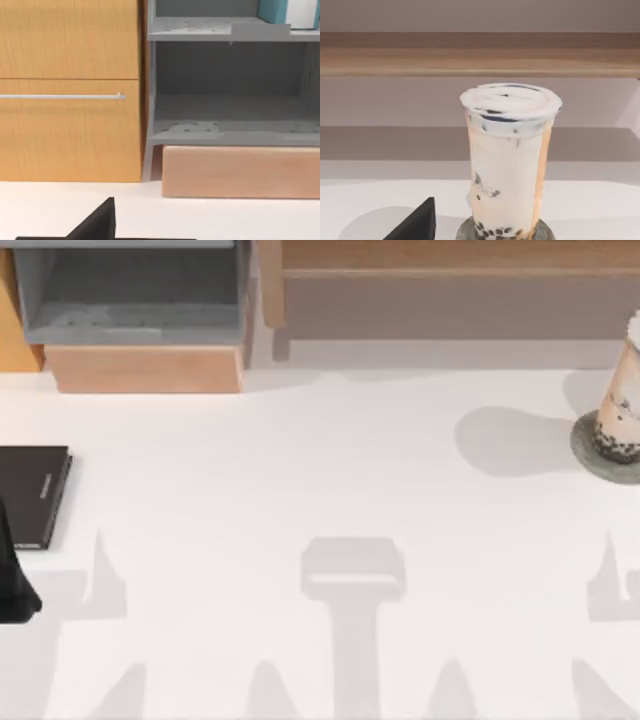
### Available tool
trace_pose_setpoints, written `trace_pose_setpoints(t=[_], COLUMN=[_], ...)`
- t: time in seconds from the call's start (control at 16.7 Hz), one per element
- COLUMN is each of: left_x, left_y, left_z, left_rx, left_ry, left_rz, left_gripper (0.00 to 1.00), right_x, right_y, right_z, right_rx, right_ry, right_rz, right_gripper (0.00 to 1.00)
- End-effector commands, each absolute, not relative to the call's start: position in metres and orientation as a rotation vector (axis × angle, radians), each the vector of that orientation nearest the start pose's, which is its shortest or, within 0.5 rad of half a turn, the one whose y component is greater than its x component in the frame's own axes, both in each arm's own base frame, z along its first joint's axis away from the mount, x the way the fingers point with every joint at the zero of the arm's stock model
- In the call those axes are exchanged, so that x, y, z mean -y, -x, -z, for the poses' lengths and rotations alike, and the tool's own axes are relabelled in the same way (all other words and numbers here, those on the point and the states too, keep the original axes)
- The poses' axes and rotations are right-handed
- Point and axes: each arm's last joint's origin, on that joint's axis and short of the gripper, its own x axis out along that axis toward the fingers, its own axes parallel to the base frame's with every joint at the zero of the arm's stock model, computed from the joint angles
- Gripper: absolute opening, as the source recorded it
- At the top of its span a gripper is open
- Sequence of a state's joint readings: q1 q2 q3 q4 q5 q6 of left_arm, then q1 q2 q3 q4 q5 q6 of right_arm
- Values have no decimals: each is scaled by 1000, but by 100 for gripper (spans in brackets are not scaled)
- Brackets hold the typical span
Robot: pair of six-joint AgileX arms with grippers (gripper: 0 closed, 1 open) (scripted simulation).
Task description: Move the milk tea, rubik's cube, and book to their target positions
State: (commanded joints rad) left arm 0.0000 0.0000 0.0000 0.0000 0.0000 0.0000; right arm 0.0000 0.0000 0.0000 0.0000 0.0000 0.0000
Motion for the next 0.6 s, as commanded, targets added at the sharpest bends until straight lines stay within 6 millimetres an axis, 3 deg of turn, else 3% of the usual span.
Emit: trace_pose_setpoints(t=[0.3, 0.6], left_x=[2, 5], left_y=[-106, -119], left_z=[-169, -234], left_rx=[14, 79], left_ry=[1, 14], left_rz=[-2, -10], left_gripper=[100, 100], right_x=[1, 1], right_y=[-106, -106], right_z=[-160, -160], right_rx=[0, 0], right_ry=[0, 0], right_rz=[0, 0], right_gripper=[100, 100])
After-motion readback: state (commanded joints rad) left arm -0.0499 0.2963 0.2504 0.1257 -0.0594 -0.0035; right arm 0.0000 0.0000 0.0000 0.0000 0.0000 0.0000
